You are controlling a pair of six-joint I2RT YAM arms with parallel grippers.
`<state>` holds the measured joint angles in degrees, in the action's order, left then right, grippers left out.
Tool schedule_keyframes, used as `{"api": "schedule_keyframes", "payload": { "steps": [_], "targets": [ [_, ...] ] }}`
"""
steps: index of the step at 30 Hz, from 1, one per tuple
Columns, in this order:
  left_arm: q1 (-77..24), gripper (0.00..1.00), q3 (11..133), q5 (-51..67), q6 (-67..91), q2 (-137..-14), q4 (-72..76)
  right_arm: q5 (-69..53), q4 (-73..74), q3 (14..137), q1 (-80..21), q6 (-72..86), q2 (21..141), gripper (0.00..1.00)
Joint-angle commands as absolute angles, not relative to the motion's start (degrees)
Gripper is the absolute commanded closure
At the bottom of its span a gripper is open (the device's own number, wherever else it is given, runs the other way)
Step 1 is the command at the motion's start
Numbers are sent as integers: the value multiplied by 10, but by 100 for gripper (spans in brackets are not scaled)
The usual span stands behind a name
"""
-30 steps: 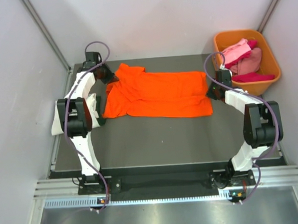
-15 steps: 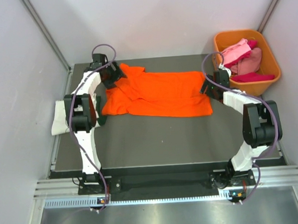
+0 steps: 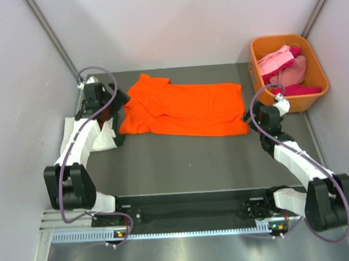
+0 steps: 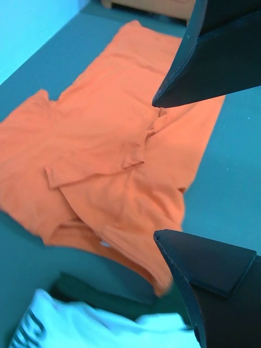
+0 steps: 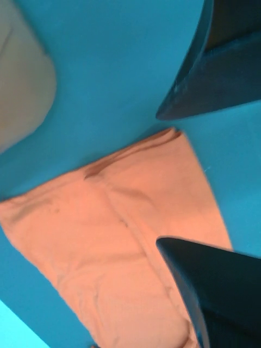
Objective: Fold and stack the t-shirts
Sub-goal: Fold the tshirt
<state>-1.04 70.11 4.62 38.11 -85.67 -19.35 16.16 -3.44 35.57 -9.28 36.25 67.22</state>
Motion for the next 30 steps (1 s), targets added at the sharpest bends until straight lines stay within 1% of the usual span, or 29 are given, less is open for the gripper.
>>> {"api": "schedule_keyframes", "payload": {
  "steps": [1, 3, 5, 7, 11, 17, 27, 28, 30],
  "targets": [
    [15, 6, 607, 31, 420, -810, -135, 196, -33, 308, -98, 448, 615, 18],
    [18, 7, 585, 30, 428, -789, -138, 196, -49, 267, -98, 480, 584, 27],
    [18, 7, 557, 24, 437, -776, -139, 194, -68, 236, -98, 527, 570, 32],
    [18, 7, 541, 13, 443, -759, -134, 192, -69, 230, -98, 554, 577, 36],
    [18, 8, 501, 11, 457, -730, -114, 173, -78, 245, -100, 594, 648, 39],
    [18, 8, 478, 11, 454, -704, -98, 145, -110, 278, -105, 610, 747, 41],
    [20, 8, 489, -12, 439, -700, -120, 174, -147, 292, -112, 657, 825, 43],
    [20, 8, 490, -13, 438, -698, -121, 181, -146, 294, -112, 657, 831, 47],
    [20, 8, 488, -14, 437, -694, -123, 188, -143, 301, -113, 658, 842, 52]
  ]
}}
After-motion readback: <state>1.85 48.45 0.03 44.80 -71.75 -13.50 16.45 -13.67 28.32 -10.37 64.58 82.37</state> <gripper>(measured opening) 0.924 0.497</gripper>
